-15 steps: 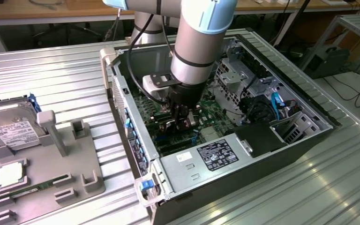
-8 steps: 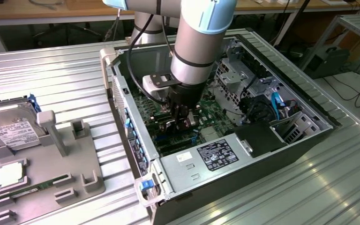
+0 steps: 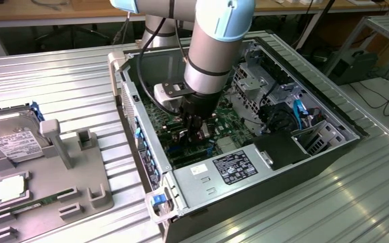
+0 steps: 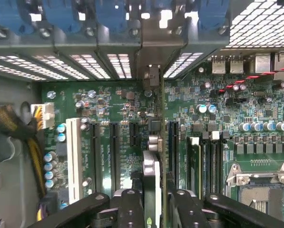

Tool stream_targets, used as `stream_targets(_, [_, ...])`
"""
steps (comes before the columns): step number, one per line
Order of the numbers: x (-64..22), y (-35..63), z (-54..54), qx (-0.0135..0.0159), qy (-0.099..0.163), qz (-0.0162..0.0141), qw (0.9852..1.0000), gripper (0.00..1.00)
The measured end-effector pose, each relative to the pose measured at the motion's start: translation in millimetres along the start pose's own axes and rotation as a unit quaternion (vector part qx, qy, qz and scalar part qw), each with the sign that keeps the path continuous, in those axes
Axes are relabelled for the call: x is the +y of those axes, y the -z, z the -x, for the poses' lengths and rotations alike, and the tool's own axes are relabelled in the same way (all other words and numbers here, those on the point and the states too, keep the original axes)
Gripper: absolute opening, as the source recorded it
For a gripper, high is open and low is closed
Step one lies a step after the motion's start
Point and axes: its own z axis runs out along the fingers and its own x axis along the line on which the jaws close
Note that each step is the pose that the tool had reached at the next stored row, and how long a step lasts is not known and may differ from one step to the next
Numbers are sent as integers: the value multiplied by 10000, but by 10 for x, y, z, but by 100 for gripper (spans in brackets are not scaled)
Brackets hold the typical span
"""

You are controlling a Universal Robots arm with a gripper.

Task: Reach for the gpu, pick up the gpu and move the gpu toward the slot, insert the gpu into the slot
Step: 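Insert the gpu into the slot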

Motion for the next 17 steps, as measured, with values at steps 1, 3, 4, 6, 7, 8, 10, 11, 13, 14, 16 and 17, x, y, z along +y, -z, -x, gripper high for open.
stream_targets(1, [0, 4, -1, 4, 0, 1, 10000, 35])
stream_targets(3, [-1, 10, -2, 10, 1, 4, 10000, 35])
stream_targets(4, [0, 12, -2, 12, 2, 5, 10000, 35])
stream_targets(6, [0, 13, -2, 11, 1, 5, 10000, 35])
stream_targets(7, [1, 25, -3, 15, 1, 6, 10000, 35])
stream_targets(8, [1, 49, -2, 11, 2, 0, 10000, 35])
stream_targets(10, [3, 123, 0, 12, 2, -10, 10000, 35])
stream_targets(11, [5, 167, 0, 11, 2, -17, 10000, 35])
stream_targets(13, [9, 286, 3, 12, 2, -34, 10000, 35])
stream_targets(14, [10, 323, 4, 11, 2, -40, 10000, 35])
stream_targets(16, [13, 396, 5, 11, 2, -53, 10000, 35])
stream_targets(17, [13, 427, 6, 10, 2, -61, 10000, 35])
